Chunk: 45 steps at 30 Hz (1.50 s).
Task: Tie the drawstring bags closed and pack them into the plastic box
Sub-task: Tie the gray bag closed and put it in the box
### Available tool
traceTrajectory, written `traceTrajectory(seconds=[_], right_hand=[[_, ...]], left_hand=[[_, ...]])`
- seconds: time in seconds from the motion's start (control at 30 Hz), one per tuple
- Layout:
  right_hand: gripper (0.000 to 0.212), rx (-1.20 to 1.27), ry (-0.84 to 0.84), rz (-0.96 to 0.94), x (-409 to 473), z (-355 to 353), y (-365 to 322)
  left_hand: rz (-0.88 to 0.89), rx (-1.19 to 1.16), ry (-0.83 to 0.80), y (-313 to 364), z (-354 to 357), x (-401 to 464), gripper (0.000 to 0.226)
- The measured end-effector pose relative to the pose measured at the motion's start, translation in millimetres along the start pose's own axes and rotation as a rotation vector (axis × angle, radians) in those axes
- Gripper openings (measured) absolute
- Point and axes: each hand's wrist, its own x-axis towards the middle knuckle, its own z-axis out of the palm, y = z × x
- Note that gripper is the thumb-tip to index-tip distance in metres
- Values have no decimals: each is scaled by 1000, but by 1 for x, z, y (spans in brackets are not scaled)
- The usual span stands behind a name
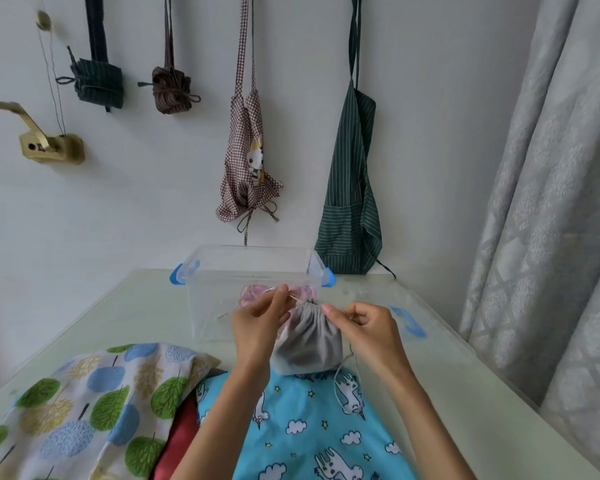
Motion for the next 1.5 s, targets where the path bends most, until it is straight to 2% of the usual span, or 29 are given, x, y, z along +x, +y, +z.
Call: traceTrajectory(seconds=[0.13, 0.37, 0.57, 0.67, 0.77, 0.83, 0.9, 0.97, 1.1, 1.2, 1.33, 1.4, 1.5], right_hand=[[36, -90, 16, 74, 13, 3, 22], [40, -406, -8, 101, 10, 10, 43], [46, -404, -127, 156, 3, 19, 48], [37, -397, -270, 186, 10, 6, 41], [35, -384, -535, 253, 11, -21, 21], [33, -411, -631, 260, 8, -40, 7], [33, -384, -616, 249, 5, -56, -7], [35, -328, -532, 223, 2, -67, -15], [41, -222, -336, 162, 1, -70, -25], [44, -231, -268, 108, 1, -60, -28], [38, -161, -265, 37, 0, -40, -27], [33, -110, -328, 24, 1, -34, -21], [32, -91, -423, 80, 4, -42, -9]], left_hand=[[-54, -15, 2, -20, 3, 9, 26], [-122, -10, -198, -33, 6, 16, 31], [-154, -8, -383, -25, -2, 20, 31], [-137, 50, -472, -25, 1, 19, 29], [-66, 296, -584, -22, 0, 20, 29], [-37, 472, -627, -16, -3, 19, 26], [3, 609, -662, -12, -2, 14, 22], [11, 677, -711, -11, 2, 7, 21], [-34, 776, -826, -11, 11, -4, 23], [-62, 849, -941, -14, 16, -11, 26], [21, 957, -1071, -13, 20, -17, 30], [34, 924, -1048, -14, 19, -15, 37], [-69, 811, -950, -14, 15, -6, 39]])
